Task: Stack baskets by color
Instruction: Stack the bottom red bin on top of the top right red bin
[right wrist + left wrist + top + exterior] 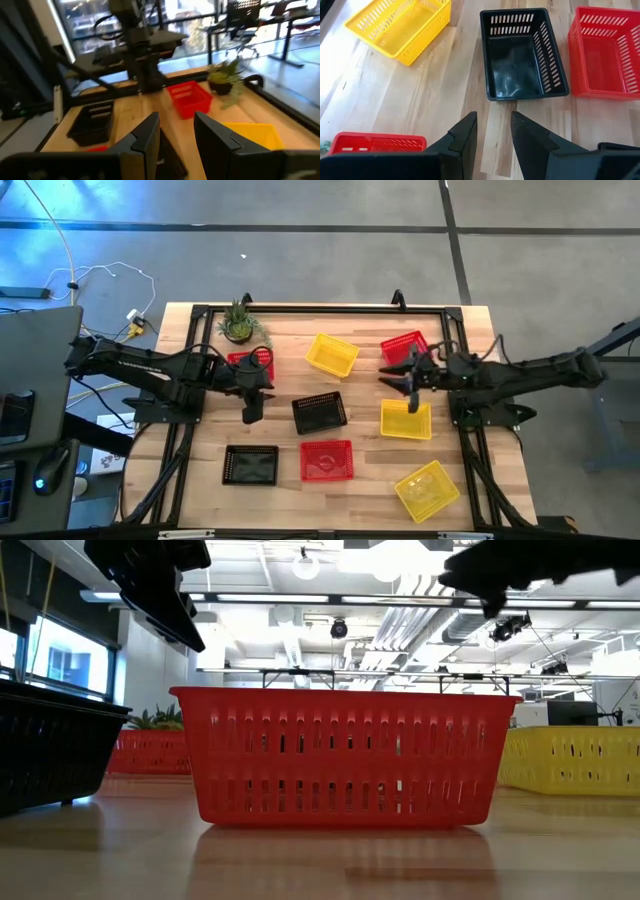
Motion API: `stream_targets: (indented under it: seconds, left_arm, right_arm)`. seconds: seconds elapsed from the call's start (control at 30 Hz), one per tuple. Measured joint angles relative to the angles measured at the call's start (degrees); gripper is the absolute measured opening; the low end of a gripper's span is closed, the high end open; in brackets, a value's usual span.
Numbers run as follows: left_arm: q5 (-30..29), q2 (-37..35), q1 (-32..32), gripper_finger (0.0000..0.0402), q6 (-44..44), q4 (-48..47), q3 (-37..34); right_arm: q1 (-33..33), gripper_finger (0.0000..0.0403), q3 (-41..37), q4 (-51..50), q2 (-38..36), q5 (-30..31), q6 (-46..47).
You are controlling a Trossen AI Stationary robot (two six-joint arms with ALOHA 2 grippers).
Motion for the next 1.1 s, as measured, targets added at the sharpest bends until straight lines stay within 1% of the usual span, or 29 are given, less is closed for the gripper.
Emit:
stream_targets:
  seconds: [0.13,0.3,0.47,0.6,0.73,0.87,0.97,1.1]
  left_arm:
    - [-0.1,0.0,0.0,0.0106,0.0,0.0,0.0]
    - [-0.5,0.0,0.0,0.0106,-0.1,-0.2,0.0]
    - [-2.6,0.0,0.0,0.0106,-2.0,-0.3,0.0]
    - [-2.6,0.0,0.0,0.0106,-2.0,-0.7,0.0]
    - [-2.6,0.0,0.0,0.0106,-2.0,-0.7,0.0]
    - [-2.6,0.0,0.0,0.0106,-2.0,-0.7,0.0]
    - [-2.6,0.0,0.0,0.0106,-2.1,-0.7,0.0]
    - [-2.6,0.0,0.0,0.0106,-2.0,-0.7,0.0]
  right_arm:
    - [2.3,0.0110,6.5,-3.4,7.5,-0.3,-2.9]
    - [4.3,0.0110,14.5,-13.3,16.1,-0.2,-3.7]
    - [6.6,0.0110,19.7,-18.9,23.6,-0.2,-4.8]
    - [8.6,0.0110,22.1,-19.1,28.8,-0.3,-6.7]
    - [10.5,0.0118,24.3,-19.3,33.6,-0.9,-6.4]
    - [12.4,0.0148,26.9,-19.1,37.7,-1.0,-6.2]
    - [13.7,0.0171,28.9,-18.7,40.4,-2.1,-5.9]
    - [14.9,0.0185,30.8,-18.8,44.0,-3.6,-5.7]
